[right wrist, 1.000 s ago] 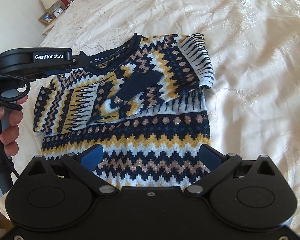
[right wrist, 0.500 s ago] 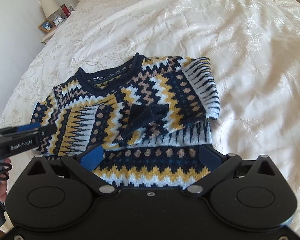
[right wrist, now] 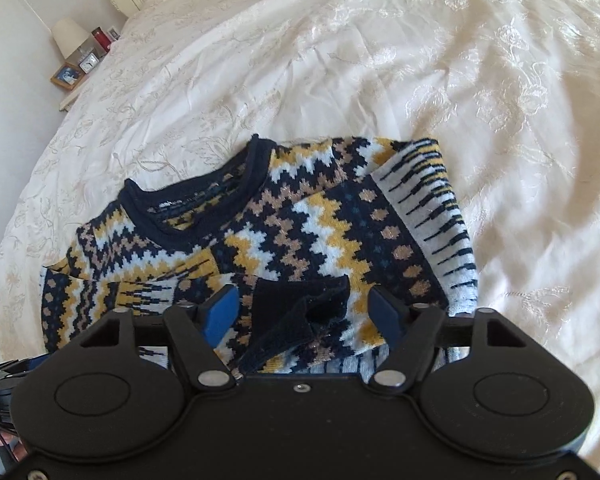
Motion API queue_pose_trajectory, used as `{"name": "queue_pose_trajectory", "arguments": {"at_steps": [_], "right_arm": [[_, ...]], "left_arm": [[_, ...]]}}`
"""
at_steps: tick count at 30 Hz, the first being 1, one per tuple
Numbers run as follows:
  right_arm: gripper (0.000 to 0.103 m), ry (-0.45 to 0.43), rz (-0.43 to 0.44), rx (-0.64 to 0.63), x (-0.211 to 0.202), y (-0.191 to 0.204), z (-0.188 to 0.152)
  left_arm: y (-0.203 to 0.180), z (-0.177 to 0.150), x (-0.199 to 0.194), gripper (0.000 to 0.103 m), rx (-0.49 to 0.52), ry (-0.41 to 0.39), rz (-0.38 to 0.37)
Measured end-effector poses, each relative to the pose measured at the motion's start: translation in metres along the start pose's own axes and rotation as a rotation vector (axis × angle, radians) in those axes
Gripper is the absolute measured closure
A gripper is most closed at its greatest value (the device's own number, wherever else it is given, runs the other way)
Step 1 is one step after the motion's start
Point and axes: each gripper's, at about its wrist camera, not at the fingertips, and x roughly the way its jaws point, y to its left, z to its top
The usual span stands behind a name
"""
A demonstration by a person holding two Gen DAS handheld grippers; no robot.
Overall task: Fold small clothes
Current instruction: 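Pinch the laid cuff with the right gripper, straighten it, then release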
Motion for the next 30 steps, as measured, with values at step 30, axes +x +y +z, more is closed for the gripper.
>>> {"name": "queue_pose_trajectory", "arguments": {"at_steps": [30], "right_arm": [[0.033,0.004,-0.02,-0.073,-0.01,-0.001,-0.002]], "left_arm": [[0.014,-0.018,-0.007,0.036,-0.062,0.017,-0.06]]}}
